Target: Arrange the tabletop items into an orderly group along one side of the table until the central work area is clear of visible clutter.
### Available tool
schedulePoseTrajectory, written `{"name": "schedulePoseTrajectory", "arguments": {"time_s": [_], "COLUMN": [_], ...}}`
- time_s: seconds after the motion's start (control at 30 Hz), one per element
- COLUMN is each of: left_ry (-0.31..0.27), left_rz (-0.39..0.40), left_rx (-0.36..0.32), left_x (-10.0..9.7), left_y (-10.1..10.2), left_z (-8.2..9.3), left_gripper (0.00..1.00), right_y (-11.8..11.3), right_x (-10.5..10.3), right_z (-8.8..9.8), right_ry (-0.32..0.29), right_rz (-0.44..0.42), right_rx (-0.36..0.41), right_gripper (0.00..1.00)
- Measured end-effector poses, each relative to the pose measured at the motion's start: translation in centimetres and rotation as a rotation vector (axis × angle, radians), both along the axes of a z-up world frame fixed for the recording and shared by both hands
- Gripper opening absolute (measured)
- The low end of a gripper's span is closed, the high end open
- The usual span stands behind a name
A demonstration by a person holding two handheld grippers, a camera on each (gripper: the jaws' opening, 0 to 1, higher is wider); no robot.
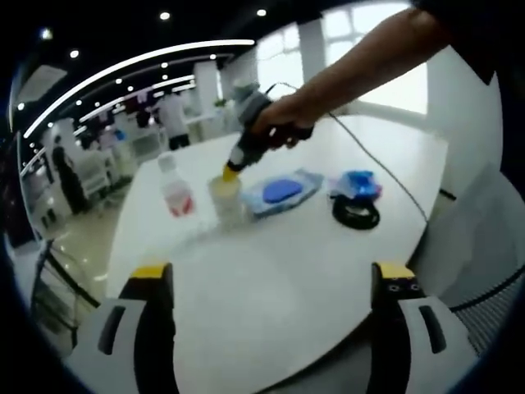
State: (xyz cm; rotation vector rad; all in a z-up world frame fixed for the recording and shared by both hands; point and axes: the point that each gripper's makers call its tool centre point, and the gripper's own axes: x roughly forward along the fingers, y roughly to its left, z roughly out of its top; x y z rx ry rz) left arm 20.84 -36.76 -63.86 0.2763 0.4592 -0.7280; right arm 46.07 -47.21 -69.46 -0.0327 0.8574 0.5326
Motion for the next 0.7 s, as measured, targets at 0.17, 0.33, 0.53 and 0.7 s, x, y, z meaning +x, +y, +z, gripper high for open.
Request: {"name": "schedulePoseTrajectory", "arguments": {"time_s": [0.17,0.33,0.53,0.7], "left_ry": [0.008,0.015,0.022,0.026], "left_rz": [0.0,-0.002,-0.003,-0.002], "left_rx": [0.003,0.007,0.009,0.011], "left_x": [0.0,-0.1,-0.2,-0.2], "left_y": [0.1,0.2,0.2,0.2], "left_z": [-0.3,-0.5,-0.6,-0.6], "left_gripper": [0.96,0.96,0.96,0.95], "right_y": [0.2,0.2,0.2,0.1], "right_x": [0.2,0.8,1.2,1.4], "right_z": [-0.5,-0.8,-0.8,-0.7], "right_ry": [0.015,0.017,0.019,0.019], "right_rz": [-0.013,-0.029,-0.049,-0.056], "right_rx": [0.009,0.015,0.031,0.03], "right_gripper": [0.01,0.01,0.01,0.01]}}
